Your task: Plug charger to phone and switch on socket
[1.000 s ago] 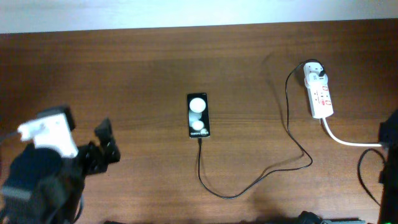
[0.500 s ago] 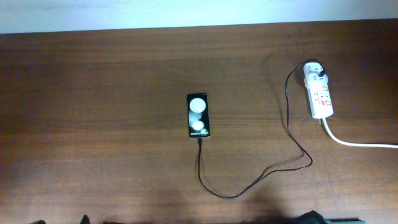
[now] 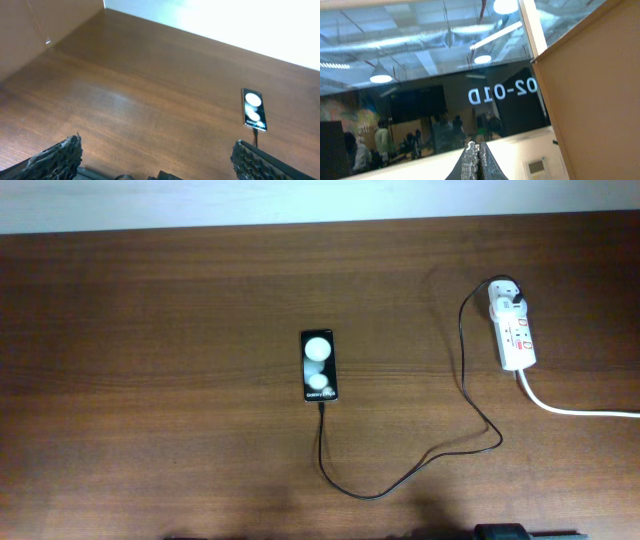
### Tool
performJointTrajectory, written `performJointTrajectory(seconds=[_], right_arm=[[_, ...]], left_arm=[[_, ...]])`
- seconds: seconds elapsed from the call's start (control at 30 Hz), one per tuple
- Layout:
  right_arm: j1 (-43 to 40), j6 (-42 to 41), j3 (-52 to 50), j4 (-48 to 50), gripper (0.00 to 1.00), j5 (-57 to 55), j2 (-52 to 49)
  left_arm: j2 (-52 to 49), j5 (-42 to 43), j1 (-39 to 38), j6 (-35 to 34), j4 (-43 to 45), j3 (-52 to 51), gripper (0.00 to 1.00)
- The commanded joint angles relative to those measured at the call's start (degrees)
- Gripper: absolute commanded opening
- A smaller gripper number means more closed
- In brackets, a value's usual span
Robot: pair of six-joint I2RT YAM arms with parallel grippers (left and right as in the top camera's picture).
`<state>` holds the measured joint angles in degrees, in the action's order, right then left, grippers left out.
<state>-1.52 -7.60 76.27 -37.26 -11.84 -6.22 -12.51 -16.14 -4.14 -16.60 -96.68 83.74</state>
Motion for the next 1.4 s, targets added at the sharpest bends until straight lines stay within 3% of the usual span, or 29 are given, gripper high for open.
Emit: performJointTrajectory(seconds=[0.0,0.27,0.43,0.5,0.57,0.6,0.77,0.87,0.93,1.1,1.37], right_arm=[[-1.14,-0.42,0.13,0.09,0.04,0.92,4.11],[-1.07,-0.44,4.92,-0.52,0.04,0.94,5.88],[0.46,-0.44,4.22,8.46,0.07,1.81,5.86],[0.44,-0.44,1.40,13.51,0.27,1.81,5.86],[0.44,-0.44,-4.31,19.63,0.55,1.79,5.81],[0.44,-0.44,-7.72,21.68,0.99,1.79,5.81],[0.44,-0.48,-27.93,21.73,0.99,2.47,5.81],[0.44,-14.69,-41.83,23.80,0.99,2.62,5.81],[0.44,-19.45,-48.02,26.91,0.99,2.62,5.81],[0.44,-20.37,-62.82,35.06,0.99,2.73,5.81],[0.44,-20.35,-69.20,36.74,0.99,3.93,5.81]], left_arm=[[4.94,-0.61,0.24,0.42,0.00,-0.07,0.99],[11.58,-0.61,0.24,0.42,0.00,0.00,0.99],[12.09,-0.61,0.96,0.42,0.00,0.11,0.99],[12.09,-0.61,1.01,0.42,0.00,0.11,0.99],[12.09,-0.61,0.98,0.42,0.00,0.11,0.99],[12.09,-0.61,0.98,0.42,0.00,0.11,0.99],[12.09,-0.61,0.98,0.42,0.00,0.11,0.99],[12.09,-0.63,0.98,0.42,0.00,0.11,0.99],[12.09,-0.63,0.98,0.42,0.00,0.11,0.99],[12.09,-0.63,0.98,0.42,0.00,0.11,0.99],[12.09,-0.61,0.98,0.42,0.00,0.11,0.99]])
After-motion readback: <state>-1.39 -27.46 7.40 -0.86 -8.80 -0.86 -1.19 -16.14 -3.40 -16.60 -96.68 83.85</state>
